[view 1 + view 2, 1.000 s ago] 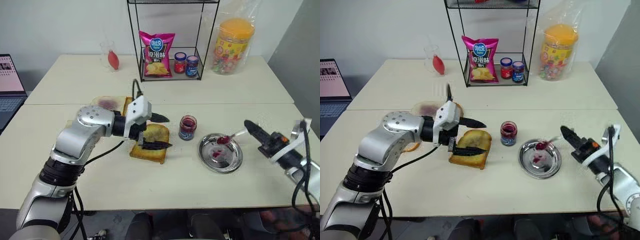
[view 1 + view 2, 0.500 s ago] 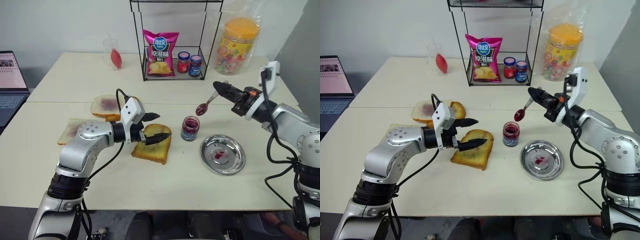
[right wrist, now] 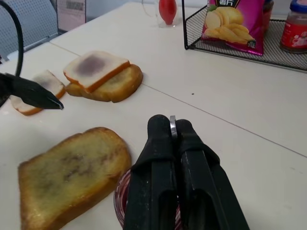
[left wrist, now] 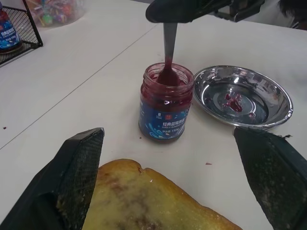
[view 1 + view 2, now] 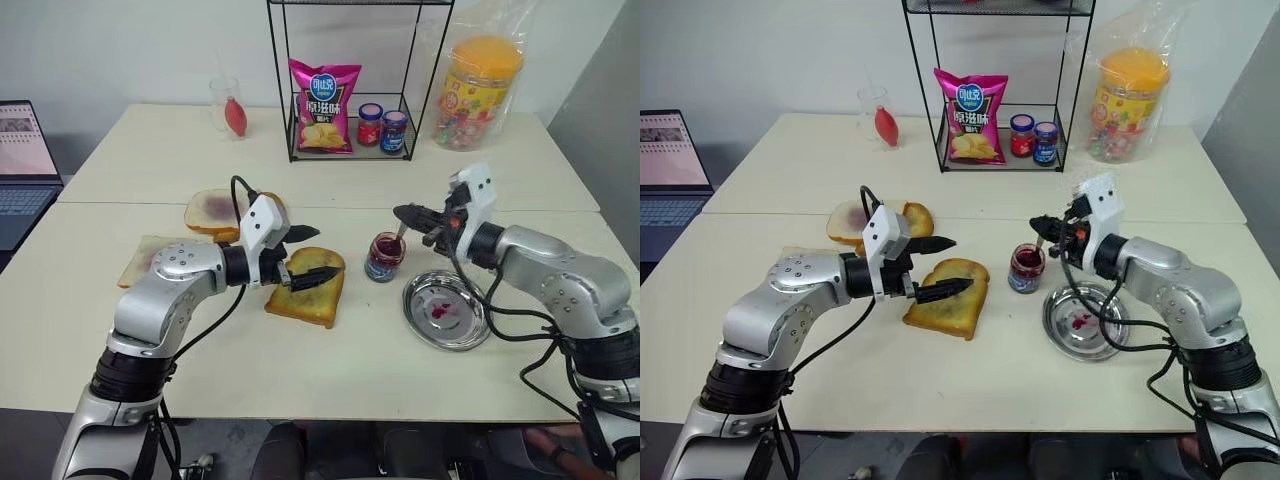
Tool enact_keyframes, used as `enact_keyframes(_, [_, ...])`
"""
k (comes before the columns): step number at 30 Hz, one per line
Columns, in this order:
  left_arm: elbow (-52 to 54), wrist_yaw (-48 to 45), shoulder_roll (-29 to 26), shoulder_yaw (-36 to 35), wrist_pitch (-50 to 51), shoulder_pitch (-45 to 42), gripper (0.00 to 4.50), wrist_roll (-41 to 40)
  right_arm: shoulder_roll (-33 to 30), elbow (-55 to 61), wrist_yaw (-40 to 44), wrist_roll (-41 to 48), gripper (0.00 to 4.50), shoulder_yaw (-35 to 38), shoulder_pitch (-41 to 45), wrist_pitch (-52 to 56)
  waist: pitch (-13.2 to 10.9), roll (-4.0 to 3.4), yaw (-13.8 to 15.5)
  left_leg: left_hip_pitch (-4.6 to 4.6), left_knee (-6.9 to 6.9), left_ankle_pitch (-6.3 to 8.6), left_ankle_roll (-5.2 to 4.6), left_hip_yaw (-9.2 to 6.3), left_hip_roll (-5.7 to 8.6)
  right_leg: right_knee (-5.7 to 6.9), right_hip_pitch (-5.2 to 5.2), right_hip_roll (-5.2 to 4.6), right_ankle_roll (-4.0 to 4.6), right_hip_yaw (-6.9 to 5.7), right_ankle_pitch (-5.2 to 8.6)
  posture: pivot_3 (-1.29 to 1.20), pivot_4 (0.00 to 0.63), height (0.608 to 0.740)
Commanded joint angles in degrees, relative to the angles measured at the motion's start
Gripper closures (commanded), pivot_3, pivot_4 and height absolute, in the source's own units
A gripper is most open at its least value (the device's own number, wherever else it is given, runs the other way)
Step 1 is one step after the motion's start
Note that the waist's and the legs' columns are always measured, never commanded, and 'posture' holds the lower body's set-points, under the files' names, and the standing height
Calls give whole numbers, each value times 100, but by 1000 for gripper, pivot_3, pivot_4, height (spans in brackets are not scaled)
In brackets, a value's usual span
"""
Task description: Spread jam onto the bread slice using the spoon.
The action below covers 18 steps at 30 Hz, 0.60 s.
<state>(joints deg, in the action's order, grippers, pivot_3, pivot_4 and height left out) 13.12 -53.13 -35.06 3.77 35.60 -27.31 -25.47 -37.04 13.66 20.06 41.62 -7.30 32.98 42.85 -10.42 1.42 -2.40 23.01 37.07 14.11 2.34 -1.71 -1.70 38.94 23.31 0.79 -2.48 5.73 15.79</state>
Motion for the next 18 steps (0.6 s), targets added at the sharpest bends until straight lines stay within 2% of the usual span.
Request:
enact_keyframes(1, [179, -20, -55, -66, -61, -30, 0, -45, -9, 249, 280, -865, 4454, -322, -15, -538, 0, 0, 1, 0, 0, 0, 0, 0, 0, 0, 0, 0, 0, 0, 0, 0, 150, 740])
enact_keyframes(6, [170, -26, -30, -37, -90, -49, 0, -31, 131, 156, 527, -1608, 4454, -678, -136, -843, 0, 0, 1, 0, -1, 0, 0, -1, 0, -1, 0, 0, 3, -1, -2, 0, 150, 740])
enact_keyframes(9, [163, -33, -26, -25, -104, -54, 0, -32, 332, 81, 568, -1671, 4454, -596, -171, -723, 0, 0, 1, 0, 0, 0, 0, -1, 0, 0, 0, 0, 3, -1, -2, 0, 150, 740])
enact_keyframes(13, [158, -34, -21, -12, -119, -60, 0, -27, 817, 111, 446, -1102, 4454, -62, -201, -55, 0, 0, -2, -2, 1, 0, 1, -3, -1, 4, -1, 0, 6, -1, -3, 0, 150, 740])
enact_keyframes(18, [118, -14, -8, -1, -185, -61, 0, 14, 1409, 163, -100, -310, 4454, 947, -59, 1004, 0, 0, -12, -2, 0, 0, 1, -7, -1, 6, -1, 1, 8, -3, -5, 0, 150, 740])
